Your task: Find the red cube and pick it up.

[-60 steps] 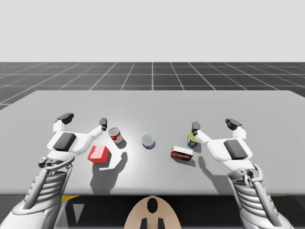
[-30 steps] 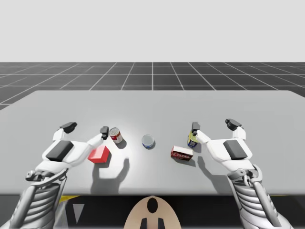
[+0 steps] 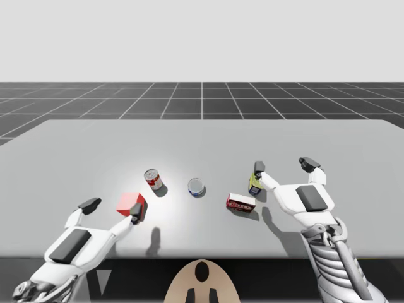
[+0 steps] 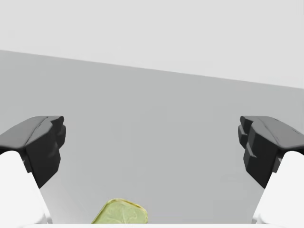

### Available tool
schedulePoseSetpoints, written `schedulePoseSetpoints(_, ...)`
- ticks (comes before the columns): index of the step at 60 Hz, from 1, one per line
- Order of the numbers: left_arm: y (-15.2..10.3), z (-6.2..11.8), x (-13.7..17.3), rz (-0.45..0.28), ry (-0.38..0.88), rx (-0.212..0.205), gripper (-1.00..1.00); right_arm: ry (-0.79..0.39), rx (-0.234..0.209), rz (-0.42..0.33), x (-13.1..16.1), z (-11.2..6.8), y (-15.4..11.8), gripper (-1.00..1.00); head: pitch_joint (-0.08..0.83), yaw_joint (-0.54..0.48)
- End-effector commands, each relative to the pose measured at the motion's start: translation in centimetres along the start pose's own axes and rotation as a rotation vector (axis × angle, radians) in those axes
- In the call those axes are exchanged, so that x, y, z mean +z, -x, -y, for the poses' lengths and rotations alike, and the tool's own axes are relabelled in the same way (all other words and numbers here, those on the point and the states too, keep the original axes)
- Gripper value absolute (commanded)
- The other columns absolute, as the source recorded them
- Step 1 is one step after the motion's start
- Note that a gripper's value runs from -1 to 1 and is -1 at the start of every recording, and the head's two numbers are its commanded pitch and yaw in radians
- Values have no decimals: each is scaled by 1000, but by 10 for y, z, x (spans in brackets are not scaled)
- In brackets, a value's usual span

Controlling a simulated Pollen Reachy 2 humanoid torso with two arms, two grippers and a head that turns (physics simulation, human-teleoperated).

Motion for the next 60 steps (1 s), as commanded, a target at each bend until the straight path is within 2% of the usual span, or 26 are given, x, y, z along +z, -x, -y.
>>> schedulePoseSetpoints(1, 32, 13, -3, -76, -1, 123, -1000, -3, -10, 4, 0, -1, 0, -1000, 720, 445)
schedulePoseSetpoints(20, 54, 22, -38, -96, -39, 132, -1000, -7, -11, 6, 1, -1, 0, -1000, 723, 444)
schedulePoseSetpoints(28, 59, 21, -56, -103, -93, 162, -1000, -8, -11, 6, 1, -1, 0, -1000, 725, 438)
schedulePoseSetpoints(40, 61, 22, -64, -99, -137, 162, -972, -11, -13, 7, 1, -1, 0, -1000, 723, 435)
schedulePoseSetpoints(42, 61, 22, -64, -100, -146, 162, -802, -11, -13, 7, 1, -1, 0, -1000, 722, 435)
schedulePoseSetpoints(43, 62, 22, -63, -102, -146, 164, -529, -11, -13, 7, 1, -1, 0, -1000, 721, 436)
schedulePoseSetpoints(44, 63, 23, -63, -103, -151, 161, 590, -10, -13, 7, 1, -1, 0, -1000, 720, 436)
schedulePoseSetpoints(46, 63, 23, -63, -105, -153, 158, 896, -10, -13, 7, 1, -1, 0, -1000, 719, 436)
schedulePoseSetpoints(48, 64, 24, -62, -109, -153, 165, 969, -11, -14, 7, 1, -1, 0, -1000, 717, 437)
schedulePoseSetpoints(57, 66, 24, -61, -111, -159, 167, 1000, -10, -15, 6, 1, -1, 0, -1000, 689, 438)
schedulePoseSetpoints(60, 66, 24, -61, -112, -158, 167, 1000, -11, -16, 5, 1, -1, 0, -1000, 645, 440)
